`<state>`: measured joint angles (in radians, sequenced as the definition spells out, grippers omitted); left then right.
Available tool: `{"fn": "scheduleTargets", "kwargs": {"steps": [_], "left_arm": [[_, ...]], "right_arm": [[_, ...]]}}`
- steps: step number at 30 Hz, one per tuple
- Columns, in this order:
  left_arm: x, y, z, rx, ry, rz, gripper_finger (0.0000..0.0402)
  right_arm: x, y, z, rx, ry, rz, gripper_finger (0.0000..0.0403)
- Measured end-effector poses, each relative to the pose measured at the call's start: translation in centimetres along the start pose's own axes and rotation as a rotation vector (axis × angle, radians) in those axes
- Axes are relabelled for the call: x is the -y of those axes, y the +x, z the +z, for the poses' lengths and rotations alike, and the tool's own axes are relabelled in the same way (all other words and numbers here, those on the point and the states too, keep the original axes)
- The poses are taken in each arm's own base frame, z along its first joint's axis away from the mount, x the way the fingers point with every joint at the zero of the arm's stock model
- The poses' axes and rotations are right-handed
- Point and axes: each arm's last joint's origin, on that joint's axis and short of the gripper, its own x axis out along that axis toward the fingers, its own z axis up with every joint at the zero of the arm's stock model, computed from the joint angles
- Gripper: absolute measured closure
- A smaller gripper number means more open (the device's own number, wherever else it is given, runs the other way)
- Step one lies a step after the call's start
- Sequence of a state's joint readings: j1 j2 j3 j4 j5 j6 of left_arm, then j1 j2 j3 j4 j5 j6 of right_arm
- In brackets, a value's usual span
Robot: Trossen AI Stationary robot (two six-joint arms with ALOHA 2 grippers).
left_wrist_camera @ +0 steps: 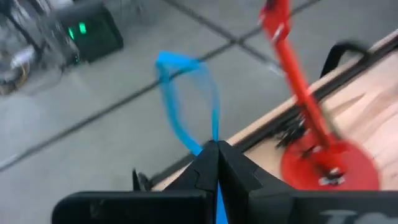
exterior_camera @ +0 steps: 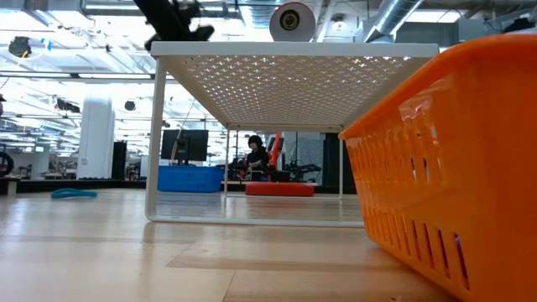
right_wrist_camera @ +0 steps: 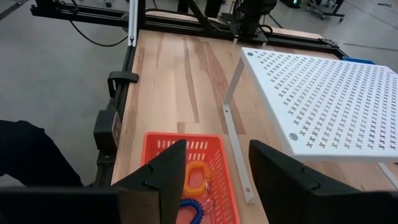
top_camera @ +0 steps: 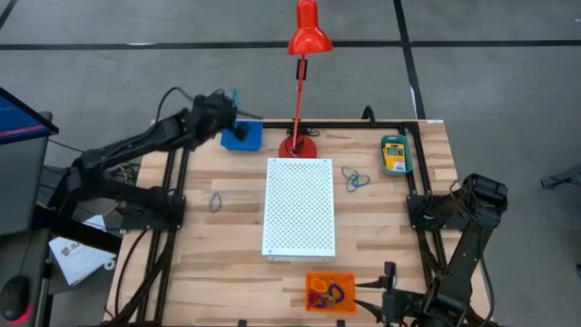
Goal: Pick & Place Office Desk Supplies
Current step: Put the blue rubber band into the blue bin
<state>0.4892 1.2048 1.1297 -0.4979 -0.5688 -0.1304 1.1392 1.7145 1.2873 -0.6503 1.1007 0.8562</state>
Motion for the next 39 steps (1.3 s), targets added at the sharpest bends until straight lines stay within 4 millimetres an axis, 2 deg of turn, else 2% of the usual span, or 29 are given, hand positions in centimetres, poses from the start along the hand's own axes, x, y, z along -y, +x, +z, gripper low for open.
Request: {"fn": "scheduleTargets", "kwargs": {"steps": [9,16,27,39], "left_arm": [[0.4,7.7,-2.6,-0.234,0.088,0.02,0.0401],[0.9,11.5,-4.8,-0.361,0.117,0.018,0.0401],[2.0,13.7,-6.9,-0.453,0.148,0.012,0.0401],[1.7,13.1,-11.5,-0.49,0.138,-0.003,0.0401]], "right_arm": [[0.1,0.0,0.0,-0.002,-0.006,-0.004,0.0232],[0.1,0.0,0.0,-0.002,0.0,-0.003,0.0232],[-0.2,-0.4,-0.1,0.001,0.006,0.011,0.0232],[-0.2,-0.4,-0.1,0.002,0.008,0.011,0.0232]]}}
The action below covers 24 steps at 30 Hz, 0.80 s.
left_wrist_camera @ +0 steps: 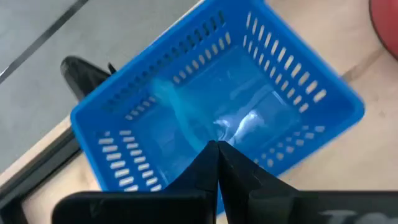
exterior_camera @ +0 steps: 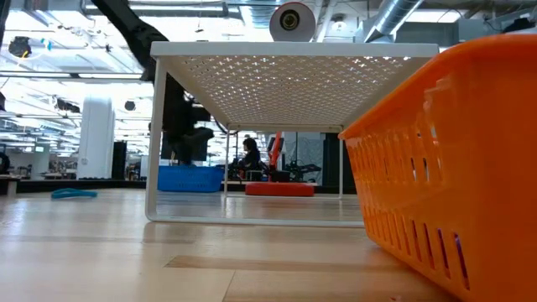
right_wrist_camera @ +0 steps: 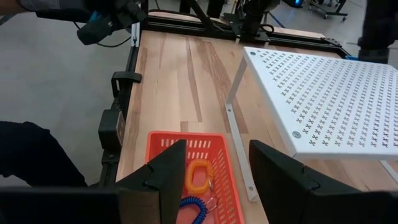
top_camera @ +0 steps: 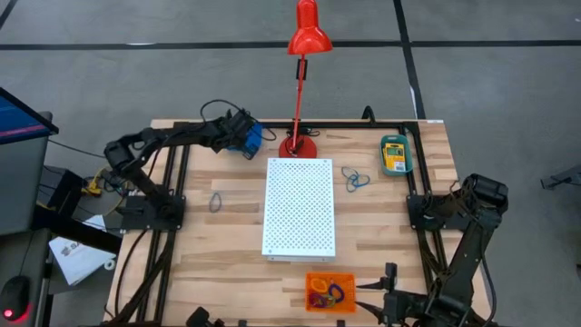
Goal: Pick & Place Office Desk Supplies
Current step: Put the blue rubber band into the blue bin
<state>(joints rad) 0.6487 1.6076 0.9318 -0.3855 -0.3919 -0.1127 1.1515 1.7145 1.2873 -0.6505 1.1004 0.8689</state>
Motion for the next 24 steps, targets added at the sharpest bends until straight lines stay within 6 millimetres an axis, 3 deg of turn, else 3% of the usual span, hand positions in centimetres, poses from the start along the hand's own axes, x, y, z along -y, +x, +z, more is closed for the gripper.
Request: {"fn": "scheduleTargets", "kwargs": {"steps": [9,19,24], "left_arm": [[-0.8,-1.5,-1.6,0.147,-0.032,-0.021,0.0387],[-2.4,-5.3,-2.1,0.318,-0.098,-0.031,0.0279],[-2.4,-6.8,-3.4,0.334,-0.118,-0.124,0.0248]], "right_arm": [[0.2,0.5,0.2,-0.002,0.003,-0.015,0.0232],[0.4,0.8,0.3,-0.007,-0.004,-0.024,0.0232],[0.4,0.8,0.3,-0.006,-0.002,-0.023,0.0232]]}}
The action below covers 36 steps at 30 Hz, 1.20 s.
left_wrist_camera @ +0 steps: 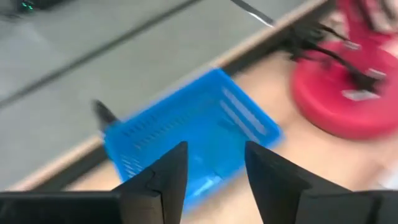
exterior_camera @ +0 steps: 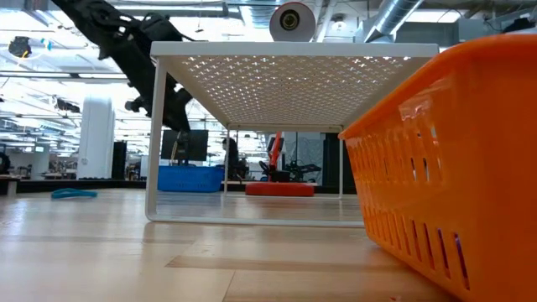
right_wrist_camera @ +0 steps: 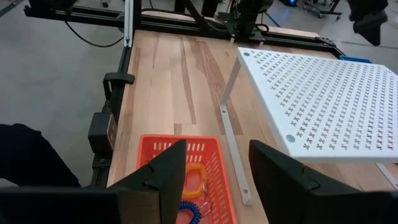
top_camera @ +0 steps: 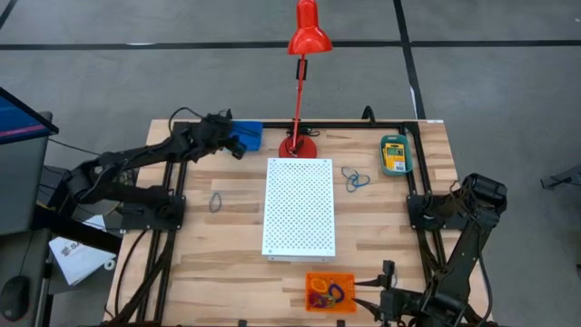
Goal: Pick & Place Office Desk Supplies
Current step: Put the blue rubber band into the blue bin
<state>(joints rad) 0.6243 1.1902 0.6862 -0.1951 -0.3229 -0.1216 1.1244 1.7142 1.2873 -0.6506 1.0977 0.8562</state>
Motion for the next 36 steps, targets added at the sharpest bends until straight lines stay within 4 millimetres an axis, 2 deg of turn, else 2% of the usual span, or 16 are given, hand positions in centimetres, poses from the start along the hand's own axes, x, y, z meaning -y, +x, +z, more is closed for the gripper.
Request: {"fn": "scheduleTargets", "kwargs": {"steps": [4,10,22,28,36], "left_arm": [[0.5,-1.5,-1.3,-0.093,0.005,-0.092,0.0244],[1.8,-3.1,-4.6,-0.299,0.014,-0.193,0.0258],[4.5,-5.6,-10.4,-0.525,-0.01,-0.302,0.0268],[5.3,-6.4,-12.1,-0.576,-0.014,-0.299,0.027],[5.4,-6.6,-13.2,-0.587,-0.025,-0.272,0.0271]], "right_arm": [[0.0,0.0,0.0,0.0,0.001,0.0,0.0232],[0.0,0.0,0.0,-0.001,-0.005,-0.001,0.0232],[0.0,0.0,0.0,0.0,-0.002,-0.001,0.0232],[0.0,0.0,0.0,0.001,-0.003,0.0,0.0232],[0.0,0.0,0.1,0.002,-0.001,0.002,0.0232]]}}
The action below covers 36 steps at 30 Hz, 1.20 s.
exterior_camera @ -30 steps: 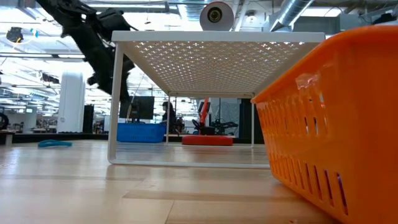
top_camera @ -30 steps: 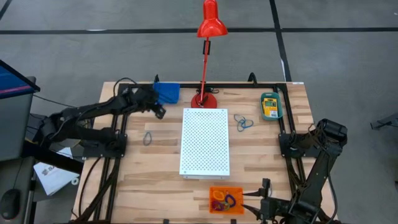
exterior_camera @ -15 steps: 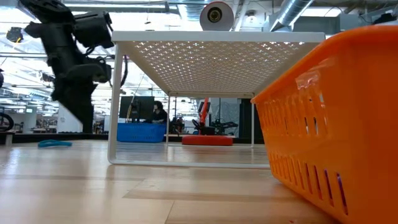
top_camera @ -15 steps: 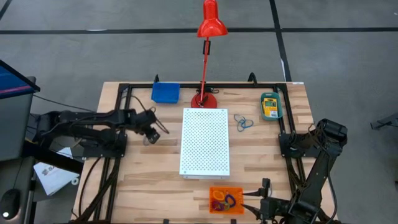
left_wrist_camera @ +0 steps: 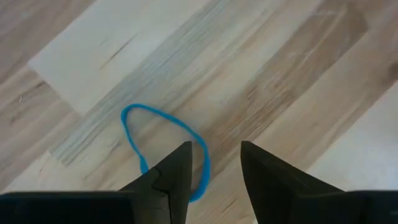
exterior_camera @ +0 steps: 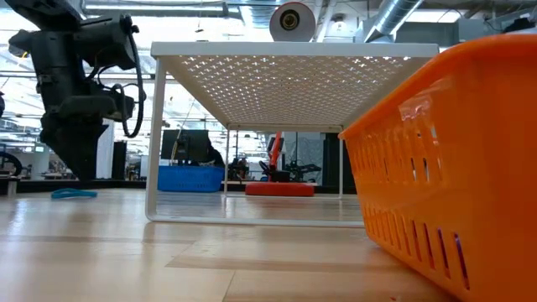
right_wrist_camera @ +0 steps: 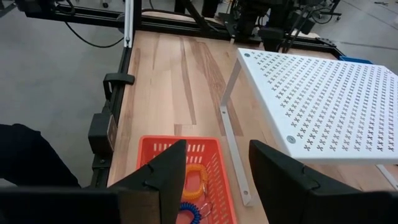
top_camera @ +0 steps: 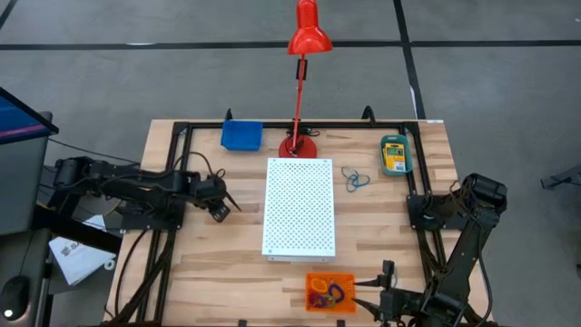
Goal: Pick & Place Office Desk Supplies
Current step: Put the blue rubber band into the blue bin
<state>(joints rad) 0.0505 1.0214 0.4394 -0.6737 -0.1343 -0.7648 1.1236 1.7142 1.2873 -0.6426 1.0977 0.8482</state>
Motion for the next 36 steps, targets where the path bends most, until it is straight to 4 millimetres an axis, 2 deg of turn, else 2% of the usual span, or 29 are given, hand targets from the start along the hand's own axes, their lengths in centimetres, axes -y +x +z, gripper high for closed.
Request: {"fn": "scheduleTargets", "kwargs": {"steps": [10,25,30,36], "left_arm": [[-0.7,1.1,-0.9,-0.017,-0.023,0.017,0.0271],[-0.2,2.6,-0.9,-0.061,-0.008,0.067,0.0273],[0.0,2.8,-1.2,-0.063,-0.006,0.097,0.0305],[0.3,2.8,-1.4,-0.047,0.015,0.09,0.0376]], "right_arm": [[0.0,0.0,0.0,0.0,-0.002,0.0,0.0232],[-0.1,0.0,0.0,-0.001,0.002,0.005,0.0232],[-0.1,-0.1,0.0,-0.002,0.005,0.009,0.0232],[-0.1,-0.1,0.0,-0.002,0.005,0.01,0.0232]]}}
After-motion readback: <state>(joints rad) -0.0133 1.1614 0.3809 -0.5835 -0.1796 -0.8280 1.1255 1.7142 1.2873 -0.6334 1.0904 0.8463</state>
